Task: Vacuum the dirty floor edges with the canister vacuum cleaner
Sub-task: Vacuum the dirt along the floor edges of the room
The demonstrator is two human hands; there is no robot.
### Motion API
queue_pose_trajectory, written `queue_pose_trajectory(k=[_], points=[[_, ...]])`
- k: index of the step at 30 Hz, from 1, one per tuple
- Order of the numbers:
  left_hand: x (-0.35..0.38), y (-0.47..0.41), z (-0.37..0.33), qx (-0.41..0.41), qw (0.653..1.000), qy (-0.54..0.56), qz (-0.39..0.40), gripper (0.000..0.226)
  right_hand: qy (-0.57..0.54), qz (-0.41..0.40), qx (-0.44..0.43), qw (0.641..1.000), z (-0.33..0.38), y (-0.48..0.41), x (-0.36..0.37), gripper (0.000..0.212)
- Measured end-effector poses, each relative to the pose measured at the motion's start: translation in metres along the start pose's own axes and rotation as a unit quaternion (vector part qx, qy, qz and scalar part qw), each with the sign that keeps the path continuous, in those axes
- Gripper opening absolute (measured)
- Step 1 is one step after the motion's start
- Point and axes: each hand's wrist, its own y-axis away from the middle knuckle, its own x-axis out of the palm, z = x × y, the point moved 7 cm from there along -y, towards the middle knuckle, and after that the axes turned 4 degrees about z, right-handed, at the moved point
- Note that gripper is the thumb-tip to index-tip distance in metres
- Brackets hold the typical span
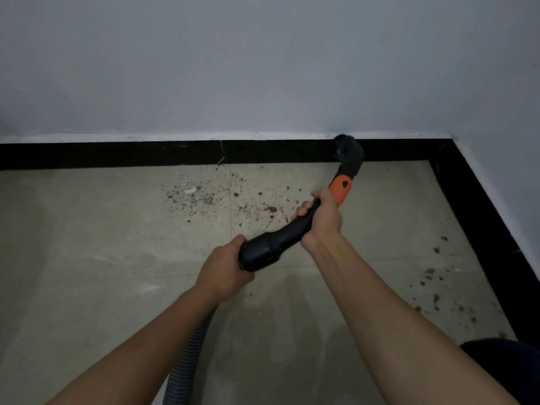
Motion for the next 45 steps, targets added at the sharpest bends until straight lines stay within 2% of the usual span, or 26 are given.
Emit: queue_pose_trajectory(k=[4,9,13,15,19,21,23,25,27,30,35,39,43,45], points=[[-0.041,0.020,0.034,-0.051,0.996,0.013,-0.069,0.031,0.043,0.046,0.024,0.998,-0.031,0.017,0.054,0.015],[-0.057,0.096,0.114,-0.164,0.977,0.062,-0.119,0.033,0.142,0.098,0.113,0.978,-0.131,0.053,0.099,0.013],[-0.050,0.120,0.141,-0.174,0.973,0.091,-0.121,0.037,0.172,0.118,0.131,0.969,-0.160,0.068,0.106,0.015],[-0.044,0.110,0.132,-0.141,0.982,0.085,-0.088,0.032,0.146,0.070,0.104,0.981,-0.147,0.067,0.082,0.015],[-0.012,0.082,0.095,-0.061,0.997,0.036,0.025,0.025,0.049,-0.101,0.045,0.993,-0.102,0.073,-0.007,0.012],[0.004,0.078,0.090,-0.054,0.996,0.026,0.059,0.028,0.011,-0.158,0.048,0.986,-0.096,0.078,-0.043,0.013],[0.005,0.084,0.099,-0.070,0.996,0.009,0.061,0.024,0.003,-0.173,0.074,0.982,-0.110,0.084,-0.055,0.013],[-0.005,0.097,0.116,-0.100,0.994,0.000,0.045,0.025,0.006,-0.148,0.106,0.983,-0.133,0.084,-0.041,0.013],[-0.018,0.106,0.129,-0.127,0.992,0.001,0.013,0.026,0.026,-0.087,0.127,0.988,-0.148,0.075,-0.013,0.013],[-0.020,0.096,0.118,-0.130,0.991,0.007,-0.007,0.027,0.073,-0.025,0.132,0.988,-0.137,0.049,0.019,0.013],[-0.010,0.068,0.093,-0.099,0.995,-0.006,0.031,0.030,0.045,-0.079,0.084,0.992,-0.102,0.049,-0.005,0.012],[0.006,0.071,0.092,-0.101,0.993,-0.032,0.058,0.030,0.049,-0.078,0.093,0.991,-0.104,0.049,-0.030,0.012],[0.006,0.064,0.079,-0.108,0.994,0.021,0.011,0.029,0.130,0.051,0.137,0.981,-0.092,0.013,0.021,0.007],[0.002,0.063,0.079,-0.118,0.992,0.042,-0.002,0.030,0.167,0.081,0.160,0.969,-0.095,0.006,0.035,0.009]])
